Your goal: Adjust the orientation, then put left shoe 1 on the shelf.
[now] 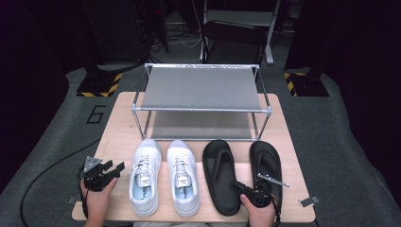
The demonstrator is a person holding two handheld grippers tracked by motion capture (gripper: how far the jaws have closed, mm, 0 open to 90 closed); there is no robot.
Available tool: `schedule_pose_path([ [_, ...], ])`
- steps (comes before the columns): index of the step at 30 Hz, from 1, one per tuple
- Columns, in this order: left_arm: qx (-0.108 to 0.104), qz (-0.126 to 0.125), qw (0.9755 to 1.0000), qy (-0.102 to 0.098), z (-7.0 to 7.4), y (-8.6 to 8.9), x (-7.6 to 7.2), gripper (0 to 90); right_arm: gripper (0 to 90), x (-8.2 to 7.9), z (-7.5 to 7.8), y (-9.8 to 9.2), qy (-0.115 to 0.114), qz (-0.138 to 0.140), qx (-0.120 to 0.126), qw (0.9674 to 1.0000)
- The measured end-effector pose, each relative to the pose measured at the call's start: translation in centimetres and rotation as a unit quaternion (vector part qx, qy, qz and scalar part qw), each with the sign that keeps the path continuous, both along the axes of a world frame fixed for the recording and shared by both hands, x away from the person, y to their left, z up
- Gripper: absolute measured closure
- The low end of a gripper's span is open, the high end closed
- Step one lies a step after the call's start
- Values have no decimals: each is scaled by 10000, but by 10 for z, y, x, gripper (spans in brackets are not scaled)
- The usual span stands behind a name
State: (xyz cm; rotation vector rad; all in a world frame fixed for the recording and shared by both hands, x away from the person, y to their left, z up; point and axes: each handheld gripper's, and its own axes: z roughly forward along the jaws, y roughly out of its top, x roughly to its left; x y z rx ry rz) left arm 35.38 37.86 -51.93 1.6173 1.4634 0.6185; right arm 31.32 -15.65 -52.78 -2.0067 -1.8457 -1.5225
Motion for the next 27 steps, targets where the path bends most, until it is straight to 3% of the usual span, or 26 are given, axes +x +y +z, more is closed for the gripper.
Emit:
schedule_pose_path([
  [7,17,-17,10000,-10,-1,3,1,428,651,0,3,-1,80,-96,116,9999],
  [14,8,8,10000,-7,-1,4,-1,428,651,-2,7,-2,-27,-185,216,9996],
  [16,9,7,10000,-5,-1,4,-1,428,651,-3,9,-4,-98,-152,141,9997],
  [19,16,7,10000,12,0,3,-2,428,651,-5,15,-5,31,-274,356,9990],
  [20,24,8,10000,-6,-1,4,-2,428,651,-4,16,-6,-110,-274,362,9989],
  [22,8,56,10000,-37,-2,4,-2,428,651,-3,20,-7,-182,-254,309,9990],
  [27,-14,55,10000,7,-1,5,-3,428,649,2,25,-7,-141,-353,389,9985],
])
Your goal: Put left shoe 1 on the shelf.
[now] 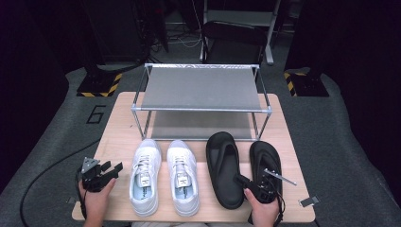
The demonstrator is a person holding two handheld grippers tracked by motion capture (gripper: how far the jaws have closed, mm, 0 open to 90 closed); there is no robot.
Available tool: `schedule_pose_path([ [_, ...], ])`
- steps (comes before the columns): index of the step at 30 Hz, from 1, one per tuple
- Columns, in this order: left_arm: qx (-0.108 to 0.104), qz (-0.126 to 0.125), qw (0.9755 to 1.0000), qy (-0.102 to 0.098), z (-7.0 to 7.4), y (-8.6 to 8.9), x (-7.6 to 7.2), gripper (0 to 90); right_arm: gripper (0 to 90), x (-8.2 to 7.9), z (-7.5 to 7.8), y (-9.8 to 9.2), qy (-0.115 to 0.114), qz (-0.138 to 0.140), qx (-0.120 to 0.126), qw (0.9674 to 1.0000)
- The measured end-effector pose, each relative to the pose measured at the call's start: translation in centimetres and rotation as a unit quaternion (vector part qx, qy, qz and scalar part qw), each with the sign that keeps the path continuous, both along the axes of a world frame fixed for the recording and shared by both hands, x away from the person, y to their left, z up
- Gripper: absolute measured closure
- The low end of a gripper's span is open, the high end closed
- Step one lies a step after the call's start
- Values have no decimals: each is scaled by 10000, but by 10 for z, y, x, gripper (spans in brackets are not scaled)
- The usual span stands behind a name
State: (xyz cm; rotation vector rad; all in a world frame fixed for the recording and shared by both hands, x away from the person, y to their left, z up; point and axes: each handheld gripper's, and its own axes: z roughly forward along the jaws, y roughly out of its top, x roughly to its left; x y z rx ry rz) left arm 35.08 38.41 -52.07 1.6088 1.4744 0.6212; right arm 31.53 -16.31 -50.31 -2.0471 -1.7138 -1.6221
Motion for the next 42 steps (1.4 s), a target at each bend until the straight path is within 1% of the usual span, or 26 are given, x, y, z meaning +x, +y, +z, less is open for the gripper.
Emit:
schedule_pose_path([
  [2,14,-8,10000,-9,0,0,0,428,648,3,1,-1,-92,50,-19,9999],
  [4,10,-13,10000,-40,1,-1,0,428,648,5,2,1,-133,-16,38,9999],
  [5,13,-21,10000,-35,2,-1,0,428,648,6,3,0,-151,25,-16,9999],
  [6,6,-23,10000,-32,2,-1,0,428,648,8,4,1,-229,-28,80,9997],
  [7,0,-14,10000,-19,2,-2,-1,428,648,8,6,0,-180,-12,49,9998],
  [8,17,-33,10000,5,2,-2,-1,428,649,10,7,1,-186,-16,130,9997],
  [9,17,-22,10000,-22,2,-2,-1,428,648,12,7,1,-241,-31,112,9996],
  [10,5,-13,10000,-15,2,-2,-2,428,648,12,10,1,-143,-11,153,9998],
  [11,2,-13,10000,-51,3,-1,-1,428,649,14,10,1,-211,-8,162,9996],
  [19,-38,-3,10000,-56,2,-2,1,428,649,27,14,1,-143,-127,288,9994],
  [20,-38,-19,10000,-37,3,-2,1,428,649,29,15,1,-165,-124,227,9995],
  [21,-32,-14,10000,-46,3,-2,1,428,649,30,15,1,-176,-128,305,9993],
  [23,-44,-18,10000,-42,2,-2,2,428,649,33,16,2,-250,-148,298,9991],
  [25,-32,-27,10000,-37,3,-2,2,428,648,35,18,3,-181,-181,441,9987],
  [26,-29,-31,10000,-41,3,-2,2,428,648,36,17,2,-192,-150,415,9988],
  [27,-21,-36,10000,-53,3,-2,2,428,649,36,20,5,-62,-207,551,9982],
  [28,-19,-38,10000,-56,3,-2,2,428,648,39,18,4,-211,-160,389,9989],
  [30,-28,-25,9999,-99,3,-3,2,428,648,42,18,5,-174,-206,424,9987],
  [31,-33,-35,10000,-47,3,-3,2,428,648,43,18,6,-143,-233,434,9987],
  [33,-33,-26,9999,-102,3,-2,2,428,648,46,17,6,-164,-218,369,9989],
  [34,-37,-8,9999,-132,3,-2,3,428,648,46,18,8,-45,-285,508,9983],
  [35,-41,6,9999,-144,3,-2,3,428,648,48,16,7,-205,-278,381,9987],
  [37,-38,-27,10000,-61,4,0,2,428,648,50,16,7,-172,-269,361,9988],
  [38,-41,-23,10000,-87,4,0,2,428,648,50,17,9,-73,-311,470,9984],
  [39,-40,-17,9999,-100,4,0,2,428,648,52,15,8,-174,-287,324,9989],
  [42,-58,2,9999,-123,3,0,2,428,648,55,17,10,-84,-328,387,9987],
])
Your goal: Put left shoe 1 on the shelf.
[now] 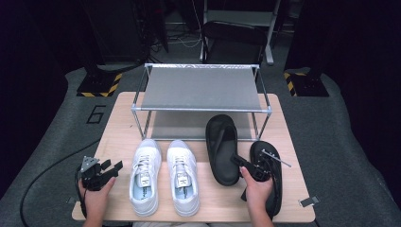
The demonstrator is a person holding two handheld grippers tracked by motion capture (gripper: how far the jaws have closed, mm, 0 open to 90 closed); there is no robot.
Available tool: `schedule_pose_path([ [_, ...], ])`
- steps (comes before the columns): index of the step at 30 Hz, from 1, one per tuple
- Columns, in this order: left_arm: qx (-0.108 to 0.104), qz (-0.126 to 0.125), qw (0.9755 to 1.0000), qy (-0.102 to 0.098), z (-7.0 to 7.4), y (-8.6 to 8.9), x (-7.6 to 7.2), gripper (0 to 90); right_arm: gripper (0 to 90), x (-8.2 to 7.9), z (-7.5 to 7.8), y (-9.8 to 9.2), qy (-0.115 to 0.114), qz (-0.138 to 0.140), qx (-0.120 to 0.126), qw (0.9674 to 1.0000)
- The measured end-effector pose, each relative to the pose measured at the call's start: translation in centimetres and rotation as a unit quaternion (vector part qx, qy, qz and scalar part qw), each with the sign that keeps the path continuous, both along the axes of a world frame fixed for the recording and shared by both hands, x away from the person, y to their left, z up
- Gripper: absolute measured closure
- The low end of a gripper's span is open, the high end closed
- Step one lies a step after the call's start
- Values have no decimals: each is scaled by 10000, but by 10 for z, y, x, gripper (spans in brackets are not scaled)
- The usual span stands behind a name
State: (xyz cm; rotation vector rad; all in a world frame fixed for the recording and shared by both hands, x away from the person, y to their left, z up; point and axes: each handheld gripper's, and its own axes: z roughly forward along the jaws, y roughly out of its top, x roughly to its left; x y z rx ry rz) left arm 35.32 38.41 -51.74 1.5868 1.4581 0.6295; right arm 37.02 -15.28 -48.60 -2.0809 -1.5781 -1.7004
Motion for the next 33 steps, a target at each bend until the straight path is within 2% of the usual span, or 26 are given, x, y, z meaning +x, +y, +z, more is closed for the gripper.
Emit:
schedule_pose_path([
  [5,-2,0,10000,-1,0,0,0,428,648,9,0,4,-214,-38,-148,9997],
  [6,9,-16,10000,43,1,1,0,428,648,10,1,6,-218,-39,-172,9996],
  [10,2,-14,10000,9,0,1,0,428,648,17,1,12,-165,-76,-10,9998],
  [14,-4,-8,10000,-9,0,2,1,428,648,24,1,18,-239,-32,-74,9997],
  [15,-4,-8,10000,-4,0,2,1,428,648,26,3,20,-168,-61,16,9998],
  [16,-13,0,10000,-15,0,2,1,428,647,29,2,22,-238,-73,-42,9997],
  [18,-12,-19,10000,24,0,2,1,428,648,33,3,24,-207,-91,74,9997],
  [19,-20,-13,10000,33,0,2,0,428,648,36,3,25,-169,-102,72,9998],
  [20,-22,-8,10000,31,0,2,0,428,648,39,3,25,-253,-111,67,9996],
  [23,-20,-6,10000,12,0,3,0,428,648,45,5,28,-259,-112,-21,9996],
  [26,-47,11,10000,18,0,4,0,428,648,48,7,31,-120,-148,4,9998],
  [27,-51,51,10000,-50,0,3,0,428,648,49,6,32,-227,-163,-69,9996],
  [28,-44,13,10000,-12,0,3,0,428,648,49,7,34,-207,-181,-120,9996],
  [33,-27,-13,10000,10,0,4,0,428,649,56,11,40,-256,-158,-77,9995],
])
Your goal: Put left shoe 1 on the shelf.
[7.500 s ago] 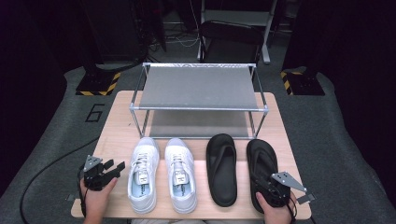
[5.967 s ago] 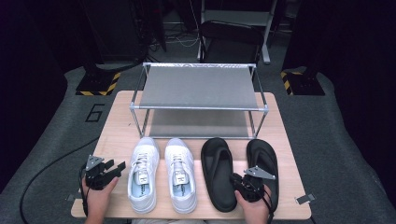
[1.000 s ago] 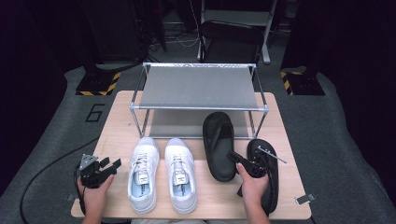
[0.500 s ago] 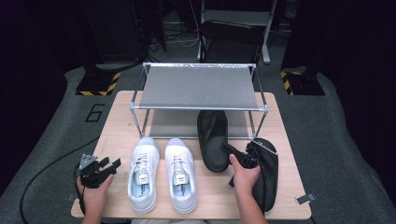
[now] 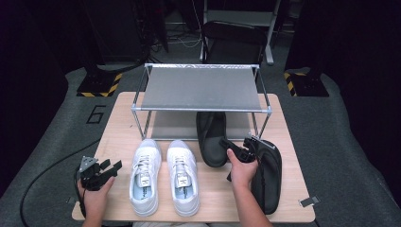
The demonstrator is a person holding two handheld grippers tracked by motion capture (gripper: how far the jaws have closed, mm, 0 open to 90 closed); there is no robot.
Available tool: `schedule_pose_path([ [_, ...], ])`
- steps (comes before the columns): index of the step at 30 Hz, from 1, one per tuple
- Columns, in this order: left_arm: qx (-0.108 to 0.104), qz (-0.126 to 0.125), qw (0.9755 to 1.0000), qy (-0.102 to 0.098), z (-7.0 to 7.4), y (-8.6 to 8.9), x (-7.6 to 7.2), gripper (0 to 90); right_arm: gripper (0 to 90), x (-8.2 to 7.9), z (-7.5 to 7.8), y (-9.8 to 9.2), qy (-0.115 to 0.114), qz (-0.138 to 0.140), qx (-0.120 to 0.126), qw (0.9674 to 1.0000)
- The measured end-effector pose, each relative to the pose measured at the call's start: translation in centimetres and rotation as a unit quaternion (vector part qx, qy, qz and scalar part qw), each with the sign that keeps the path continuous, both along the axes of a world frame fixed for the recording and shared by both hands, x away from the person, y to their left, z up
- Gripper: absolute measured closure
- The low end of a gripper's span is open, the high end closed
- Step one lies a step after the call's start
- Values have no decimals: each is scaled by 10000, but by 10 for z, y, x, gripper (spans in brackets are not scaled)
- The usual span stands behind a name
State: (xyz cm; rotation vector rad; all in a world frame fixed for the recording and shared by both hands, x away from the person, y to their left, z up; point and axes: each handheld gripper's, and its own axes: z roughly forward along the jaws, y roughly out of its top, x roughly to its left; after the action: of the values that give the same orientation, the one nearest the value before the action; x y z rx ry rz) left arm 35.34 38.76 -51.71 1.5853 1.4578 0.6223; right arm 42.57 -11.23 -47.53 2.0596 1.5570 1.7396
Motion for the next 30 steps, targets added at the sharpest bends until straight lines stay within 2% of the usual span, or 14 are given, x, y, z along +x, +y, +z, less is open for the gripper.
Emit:
schedule_pose_path([
  [2,-11,18,10000,-28,0,0,0,428,649,2,1,2,62,-7,72,10000],
  [3,-19,21,10000,-21,0,0,0,428,649,4,0,3,23,-38,73,10000],
  [7,-15,8,10000,-2,0,1,0,428,649,8,1,9,108,-6,1,9999],
  [8,-10,-1,10000,24,0,1,0,428,649,11,-1,10,-24,21,-90,10000],
  [13,-35,22,10000,-31,-1,1,0,428,650,20,-3,19,190,40,29,9998],
  [15,-27,0,10000,11,0,1,0,428,649,25,-5,21,131,21,-125,9998],
  [16,-24,-6,10000,26,0,1,0,428,649,27,-6,22,154,18,-122,9998],
  [19,-37,4,10000,18,-1,1,0,428,650,36,-8,23,231,-12,-79,9997],
  [20,-30,-7,10000,35,0,1,0,428,649,39,-7,26,376,-36,138,9992],
  [23,-13,-13,10000,26,0,2,0,429,650,51,-11,26,304,-32,104,9995],
  [25,-27,9,10000,7,-1,2,0,429,650,58,-13,29,425,-52,155,9990],
  [26,-57,23,10000,10,-1,2,0,429,650,61,-16,28,362,-39,49,9993],
  [29,-56,30,10000,6,-2,4,0,429,650,71,-20,30,368,-19,169,9992],
  [30,-67,43,10000,4,-2,4,0,428,650,75,-21,29,416,-46,111,9991],
])
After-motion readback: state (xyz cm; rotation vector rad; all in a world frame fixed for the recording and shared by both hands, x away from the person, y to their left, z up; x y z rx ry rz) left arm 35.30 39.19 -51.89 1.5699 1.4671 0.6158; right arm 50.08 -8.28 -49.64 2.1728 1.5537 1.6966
